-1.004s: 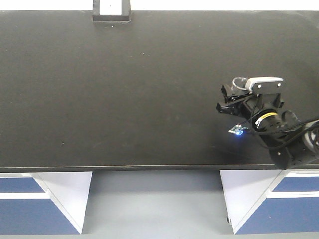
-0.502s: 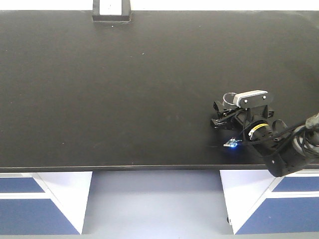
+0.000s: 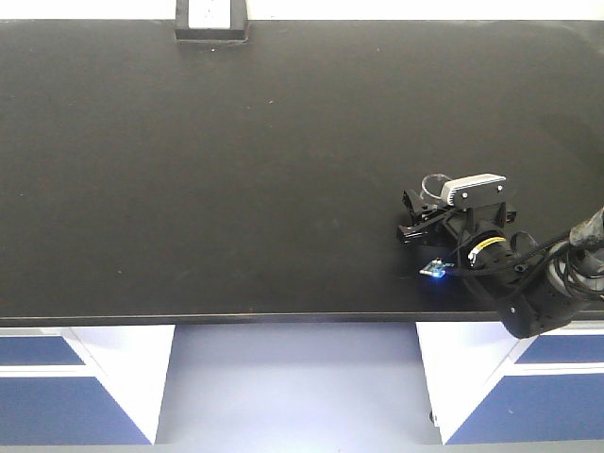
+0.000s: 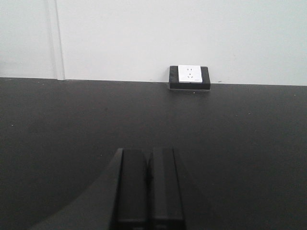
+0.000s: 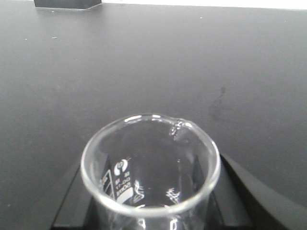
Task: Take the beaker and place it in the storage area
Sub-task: 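Lower the held beaker onto the bench with the right gripper, then open the right gripper to release the beaker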
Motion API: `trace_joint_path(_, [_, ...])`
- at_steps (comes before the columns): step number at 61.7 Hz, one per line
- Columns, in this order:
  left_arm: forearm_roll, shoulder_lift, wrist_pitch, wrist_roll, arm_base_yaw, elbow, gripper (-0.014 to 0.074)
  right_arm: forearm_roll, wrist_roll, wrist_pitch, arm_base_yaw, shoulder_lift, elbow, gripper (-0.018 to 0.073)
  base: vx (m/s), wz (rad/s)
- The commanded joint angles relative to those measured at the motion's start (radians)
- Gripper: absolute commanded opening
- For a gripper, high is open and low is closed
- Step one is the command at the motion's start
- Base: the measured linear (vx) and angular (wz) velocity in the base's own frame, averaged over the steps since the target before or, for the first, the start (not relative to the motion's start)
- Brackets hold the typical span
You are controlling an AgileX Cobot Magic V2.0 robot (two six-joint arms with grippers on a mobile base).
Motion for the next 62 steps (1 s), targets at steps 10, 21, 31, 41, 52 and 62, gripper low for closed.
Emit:
trace_joint_path(10, [-0.006,-0.017,-0.085,-0.006,-0.007,0.022,-0.0008,-0.022,-0.007,-0.084,-0.004,-0.027,-0.007,0.0216,0.00,0.00])
trace_joint_path(21, [-0.006,-0.017,-0.085,-0.006,-0.007,0.022,-0.0008,-0.022,-0.006,-0.087,-0.004,-0.027,-0.007,0.0408,0.00,0.00])
trace_joint_path(31, [-0.006,-0.017,-0.085,-0.006,-0.007,0.022,-0.0008,-0.022,0.004,-0.087,-0.004,-0.027,-0.007,0.0554,0.00,0.00])
trace_joint_path(41, [-0.006,-0.017,-0.085,-0.006,-0.007,0.022,-0.0008,-0.022,0.004,-0.087,-0.004,-0.027,-0.001,0.0573,0.00,0.00])
trace_joint_path(52, [-0.006,-0.017,-0.085,-0.006,-0.007,0.022,-0.0008,-0.015,0.004,-0.126,-0.004,-0.031,0.059,0.0572,0.00,0.00])
trace_joint_path(62, [-0.006,-0.017,-0.085,-0.006,-0.007,0.022,-0.0008,-0.012,0.001,-0.125,-0.004,-0.064,0.142,0.0572,0.00,0.00])
